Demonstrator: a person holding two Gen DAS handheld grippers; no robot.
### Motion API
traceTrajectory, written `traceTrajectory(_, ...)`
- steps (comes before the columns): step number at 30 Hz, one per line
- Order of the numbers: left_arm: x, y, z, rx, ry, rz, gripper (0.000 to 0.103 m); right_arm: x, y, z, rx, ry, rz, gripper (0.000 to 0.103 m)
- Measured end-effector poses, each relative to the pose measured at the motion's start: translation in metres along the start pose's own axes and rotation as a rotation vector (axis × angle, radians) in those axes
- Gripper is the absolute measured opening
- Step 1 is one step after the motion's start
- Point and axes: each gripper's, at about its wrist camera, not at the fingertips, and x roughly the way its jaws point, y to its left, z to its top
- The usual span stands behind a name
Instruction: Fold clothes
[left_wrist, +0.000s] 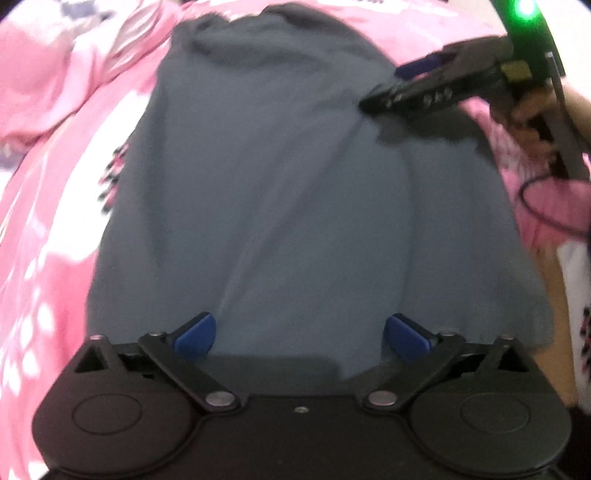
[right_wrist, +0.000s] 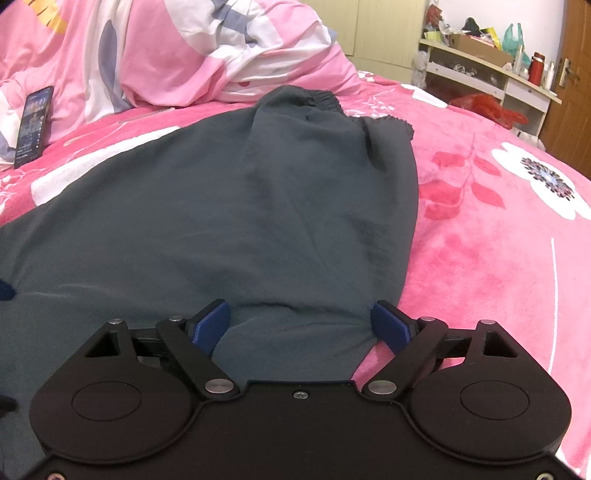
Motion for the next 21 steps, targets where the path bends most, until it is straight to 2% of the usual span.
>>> traceTrajectory(3,-0.01,0.003,0.006,-0.047,0.02,0.002,0.096,0.0,0.0,0.0,0.0,0.001,-0.002,0.086)
traceTrajectory(5,-0.02,0.001,0.023,-0.059,-0.051,-0.042,0.096,0.0,0.001,0.0,0.0,0.001,-0.003,0.086)
traceTrajectory(7,-0.02,-0.004,0.043,-0.022,-0.101,-0.058,0.096,0.0,0.001,0.0,0.0,0.001,-0.004,0.086)
traceTrajectory(11,0.0,-0.011,0.081,0.045,-0.15,-0.077,0.096,0.0,0.0,0.0,0.001,0.002,-0.002,0.086)
traceTrajectory(14,0.024,-0.01,0.098,0.034,-0.147,-0.088,0.096,0.001,0.0,0.0,0.002,0.003,-0.001,0.086)
traceTrajectory(17,0.043,-0.003,0.101,0.003,-0.128,-0.084,0.096,0.001,-0.001,0.0,0.003,0.004,0.001,0.087)
traceTrajectory(21,0.04,0.004,0.083,0.037,-0.13,-0.055,0.099,0.001,0.0,0.0,0.004,0.005,0.0,0.087)
